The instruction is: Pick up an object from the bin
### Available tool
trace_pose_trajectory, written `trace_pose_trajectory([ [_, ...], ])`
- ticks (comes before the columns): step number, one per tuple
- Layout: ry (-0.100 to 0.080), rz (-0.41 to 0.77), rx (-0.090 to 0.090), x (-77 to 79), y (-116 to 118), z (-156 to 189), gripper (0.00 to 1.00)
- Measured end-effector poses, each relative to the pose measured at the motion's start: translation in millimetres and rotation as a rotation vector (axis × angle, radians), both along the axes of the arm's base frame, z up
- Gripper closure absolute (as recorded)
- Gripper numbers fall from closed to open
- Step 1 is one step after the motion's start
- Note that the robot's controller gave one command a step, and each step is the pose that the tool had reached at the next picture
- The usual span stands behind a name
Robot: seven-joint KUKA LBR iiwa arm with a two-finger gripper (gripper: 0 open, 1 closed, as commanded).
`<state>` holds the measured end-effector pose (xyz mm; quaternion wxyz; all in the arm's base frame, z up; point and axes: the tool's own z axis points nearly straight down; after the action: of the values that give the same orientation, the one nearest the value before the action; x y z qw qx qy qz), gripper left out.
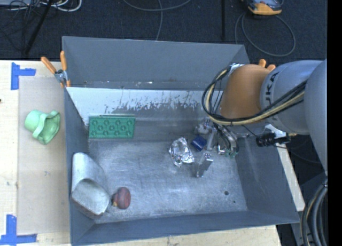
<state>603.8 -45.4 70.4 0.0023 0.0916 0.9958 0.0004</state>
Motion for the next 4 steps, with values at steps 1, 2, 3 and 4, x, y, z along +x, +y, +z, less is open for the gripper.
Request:
trace_pose_trajectory([
  [1,-0.009,0.004,-0.001,2.9,0.9,5.6,1.0],
  [2,-0.004,-0.024,0.0,6.8,12.5,125.4,1.0],
  [3,0.004,-0.023,0.0,5.3,12.3,120.3,0.0],
  [4,0.001,0.543,-0.002,14.6,44.3,1.1,0.0],
])
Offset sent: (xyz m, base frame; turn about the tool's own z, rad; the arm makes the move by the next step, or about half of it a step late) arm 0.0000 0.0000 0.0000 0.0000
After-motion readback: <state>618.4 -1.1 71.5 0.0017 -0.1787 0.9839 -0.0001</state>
